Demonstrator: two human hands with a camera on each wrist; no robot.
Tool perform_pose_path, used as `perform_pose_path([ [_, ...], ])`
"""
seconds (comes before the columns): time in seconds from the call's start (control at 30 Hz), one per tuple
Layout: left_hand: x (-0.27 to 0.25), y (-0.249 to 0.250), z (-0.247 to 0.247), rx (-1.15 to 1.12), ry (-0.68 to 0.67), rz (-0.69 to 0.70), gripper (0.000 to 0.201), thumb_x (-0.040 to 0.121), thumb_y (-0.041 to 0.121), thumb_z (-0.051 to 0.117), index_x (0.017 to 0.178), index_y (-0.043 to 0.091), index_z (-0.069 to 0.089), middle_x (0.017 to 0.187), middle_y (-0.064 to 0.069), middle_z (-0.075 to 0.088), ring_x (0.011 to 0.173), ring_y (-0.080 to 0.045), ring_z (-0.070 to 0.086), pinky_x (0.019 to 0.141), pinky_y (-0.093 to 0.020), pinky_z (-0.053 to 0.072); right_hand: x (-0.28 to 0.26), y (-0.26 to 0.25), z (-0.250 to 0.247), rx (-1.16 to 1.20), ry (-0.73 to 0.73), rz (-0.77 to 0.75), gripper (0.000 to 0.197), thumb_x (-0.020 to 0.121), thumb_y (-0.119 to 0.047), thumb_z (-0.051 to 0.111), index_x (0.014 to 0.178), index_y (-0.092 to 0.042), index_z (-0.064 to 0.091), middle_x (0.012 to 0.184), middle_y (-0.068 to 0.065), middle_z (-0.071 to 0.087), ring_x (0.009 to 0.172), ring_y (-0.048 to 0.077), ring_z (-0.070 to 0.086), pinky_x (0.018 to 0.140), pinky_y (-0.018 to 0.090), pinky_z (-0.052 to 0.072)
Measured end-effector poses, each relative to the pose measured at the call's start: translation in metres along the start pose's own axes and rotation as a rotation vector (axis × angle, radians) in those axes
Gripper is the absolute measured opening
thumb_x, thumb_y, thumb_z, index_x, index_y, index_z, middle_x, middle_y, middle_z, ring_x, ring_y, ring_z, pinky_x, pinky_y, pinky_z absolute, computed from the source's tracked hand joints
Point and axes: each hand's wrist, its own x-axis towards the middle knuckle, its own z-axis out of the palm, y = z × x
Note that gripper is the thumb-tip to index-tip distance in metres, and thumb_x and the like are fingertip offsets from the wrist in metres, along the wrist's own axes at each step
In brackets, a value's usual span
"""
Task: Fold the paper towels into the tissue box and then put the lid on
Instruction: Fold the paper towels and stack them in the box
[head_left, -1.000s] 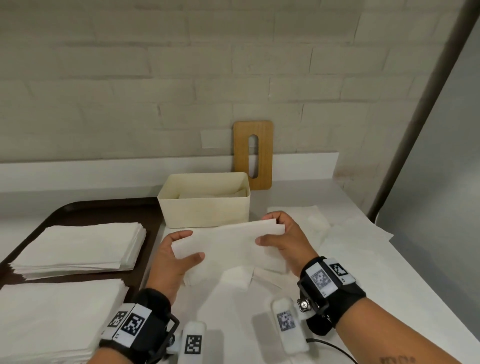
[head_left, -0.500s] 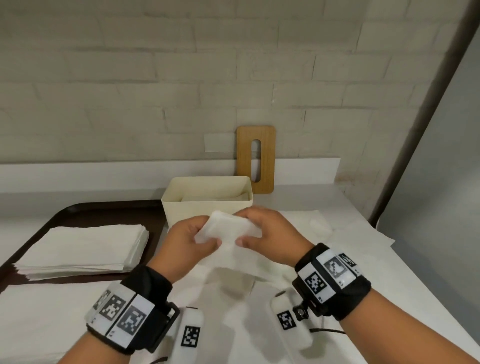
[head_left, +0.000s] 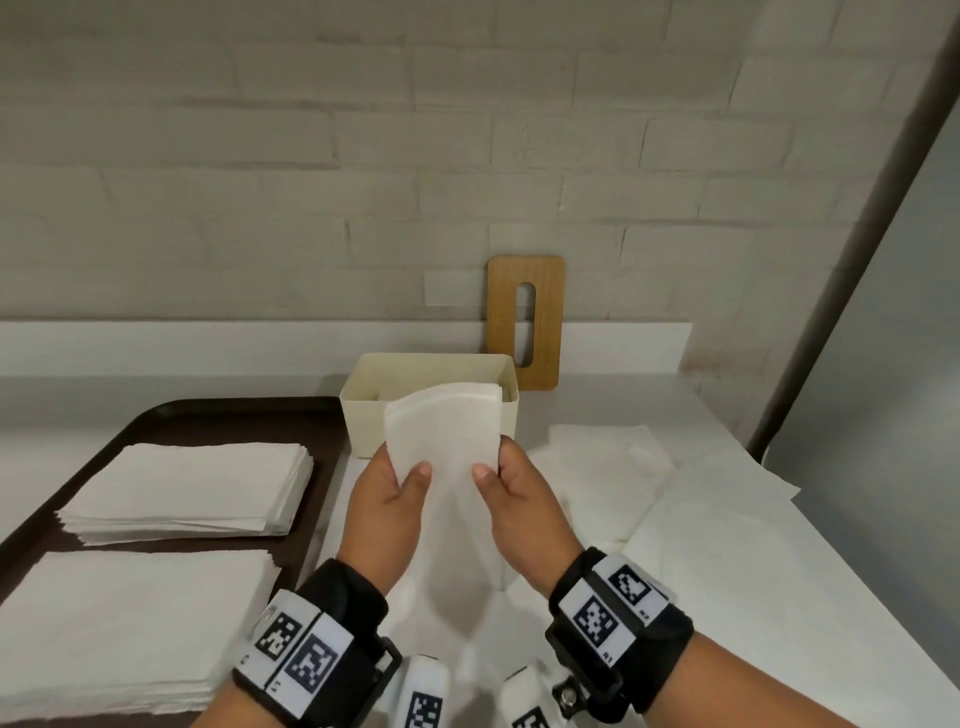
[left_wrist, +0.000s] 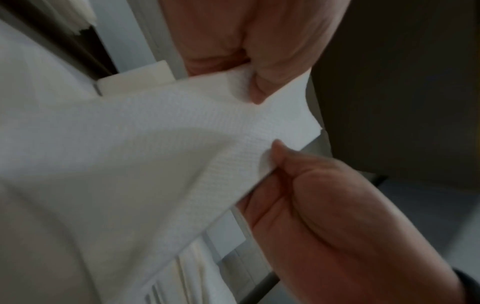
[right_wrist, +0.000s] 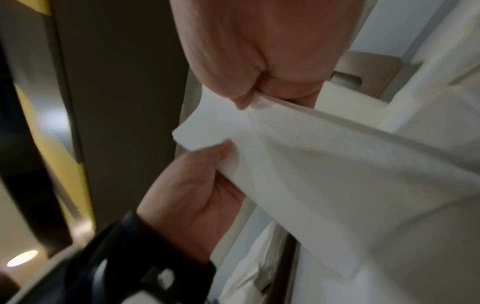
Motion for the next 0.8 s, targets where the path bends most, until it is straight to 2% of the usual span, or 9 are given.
perform_pose_path([
  [0.07,-0.001,0.009,0.002,0.063,0.000,0.058,0.028,0.096,0.008,0.042,0.111,0.030,0.050,0.099,0.014,0.062,0.093,-0.002,0.061,0.067,-0.002,0.047,-0.003,-0.005,0.003,0.000,0.009,-0.036,0.018,0.099,-0.014,0.038,0.106,-0.028,0.047,0.103,-0.005,0.062,0.090,-0.003,0.058,0.081,0.016,0.049],
  [0.13,-0.001,0.019,0.001,0.070,-0.004,0.112,0.032,0.096,0.008,0.040,0.109,0.035,0.050,0.101,0.016,0.062,0.093,0.002,0.061,0.070,-0.002,0.046,-0.003,-0.011,0.003,0.033,0.018,-0.079,0.018,0.099,-0.014,0.038,0.107,-0.027,0.047,0.096,-0.014,0.060,0.084,-0.010,0.058,0.073,0.009,0.048],
  [0.27,-0.010,0.022,-0.010,0.018,-0.032,0.126,0.035,0.095,0.007,0.043,0.105,0.040,0.049,0.101,0.017,0.062,0.092,0.010,0.061,0.069,-0.005,0.048,-0.012,-0.009,0.007,0.055,0.002,-0.108,0.021,0.098,-0.015,0.042,0.105,-0.034,0.048,0.100,-0.015,0.062,0.094,-0.001,0.061,0.084,0.022,0.052],
  [0.4,-0.027,-0.004,-0.020,0.034,-0.023,-0.015,0.041,0.083,0.011,0.067,0.119,0.023,0.052,0.107,0.005,0.065,0.100,-0.007,0.062,0.070,-0.006,0.049,-0.022,0.010,0.016,0.012,-0.015,-0.012,0.029,0.089,-0.020,0.060,0.112,-0.031,0.048,0.110,-0.010,0.063,0.104,0.005,0.061,0.094,0.035,0.051],
  [0.47,-0.030,-0.008,-0.022,0.001,-0.006,-0.057,0.049,0.074,0.018,0.075,0.119,0.019,0.054,0.105,0.003,0.067,0.096,-0.007,0.065,0.069,-0.008,0.050,-0.023,0.011,0.018,-0.006,-0.005,0.006,0.028,0.088,-0.019,0.062,0.108,-0.033,0.049,0.109,-0.011,0.063,0.102,0.005,0.061,0.094,0.034,0.051],
  [0.6,-0.029,0.008,-0.020,-0.052,0.011,-0.028,0.038,0.076,0.003,0.071,0.104,0.024,0.059,0.093,0.006,0.069,0.081,0.007,0.066,0.062,-0.006,0.049,-0.019,-0.002,0.018,0.030,-0.009,-0.050,0.025,0.090,-0.014,0.057,0.093,-0.038,0.055,0.100,-0.012,0.067,0.098,0.005,0.063,0.088,0.027,0.052],
  [0.67,-0.029,0.010,-0.021,-0.074,0.012,-0.020,0.041,0.072,0.003,0.075,0.104,0.024,0.059,0.088,0.007,0.071,0.081,0.006,0.066,0.062,-0.007,0.049,-0.019,-0.002,0.018,0.071,0.003,-0.045,0.026,0.086,-0.013,0.063,0.094,-0.037,0.056,0.100,-0.010,0.068,0.097,0.008,0.064,0.087,0.030,0.053],
  [0.77,-0.034,-0.002,-0.026,-0.055,-0.015,-0.063,0.055,0.060,0.017,0.086,0.105,0.029,0.057,0.094,0.010,0.071,0.090,-0.001,0.066,0.065,-0.012,0.052,-0.026,0.009,0.018,0.120,0.009,0.030,0.036,0.076,-0.016,0.074,0.104,-0.031,0.057,0.105,-0.002,0.068,0.099,0.014,0.065,0.090,0.039,0.054],
  [0.8,-0.036,-0.007,-0.027,-0.040,-0.025,-0.100,0.056,0.061,0.014,0.086,0.106,0.029,0.057,0.095,0.008,0.071,0.091,-0.002,0.066,0.065,-0.013,0.053,-0.029,0.012,0.018,0.123,0.011,0.049,0.032,0.077,-0.015,0.073,0.103,-0.029,0.060,0.104,-0.001,0.069,0.099,0.016,0.066,0.090,0.042,0.054],
])
